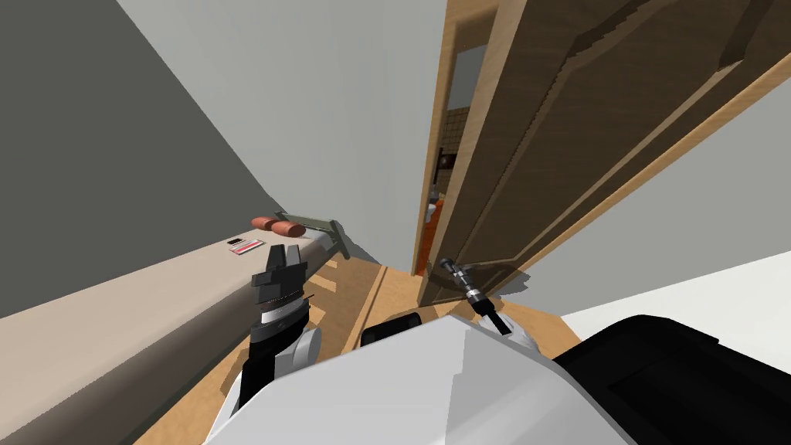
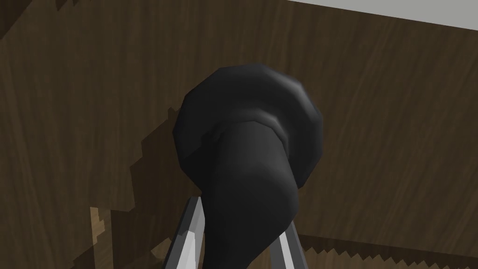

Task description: Pull the door open

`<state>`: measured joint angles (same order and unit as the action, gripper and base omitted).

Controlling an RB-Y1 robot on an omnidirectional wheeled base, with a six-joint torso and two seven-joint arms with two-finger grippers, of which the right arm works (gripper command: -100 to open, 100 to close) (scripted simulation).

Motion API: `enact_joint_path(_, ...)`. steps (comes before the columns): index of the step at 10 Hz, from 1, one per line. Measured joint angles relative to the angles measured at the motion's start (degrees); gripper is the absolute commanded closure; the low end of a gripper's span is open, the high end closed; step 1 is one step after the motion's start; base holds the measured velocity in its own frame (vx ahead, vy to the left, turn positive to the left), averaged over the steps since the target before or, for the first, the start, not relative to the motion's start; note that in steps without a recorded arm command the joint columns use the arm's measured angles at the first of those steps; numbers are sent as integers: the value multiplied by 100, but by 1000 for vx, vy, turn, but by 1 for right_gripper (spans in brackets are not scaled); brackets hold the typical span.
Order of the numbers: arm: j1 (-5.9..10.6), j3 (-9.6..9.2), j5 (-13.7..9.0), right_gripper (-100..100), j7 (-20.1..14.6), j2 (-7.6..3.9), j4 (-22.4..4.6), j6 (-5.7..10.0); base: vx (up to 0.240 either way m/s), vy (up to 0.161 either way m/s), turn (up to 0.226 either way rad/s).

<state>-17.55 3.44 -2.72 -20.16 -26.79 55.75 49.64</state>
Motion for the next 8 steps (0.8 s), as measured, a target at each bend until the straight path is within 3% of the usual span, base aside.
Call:
enact_joint_path(2,-52,-28,7,100,-43,-27,-33,64,-191,-57,183)
enact_joint_path(8,-304,-109,39,100,-236,-230,-222,641,-188,-44,145)
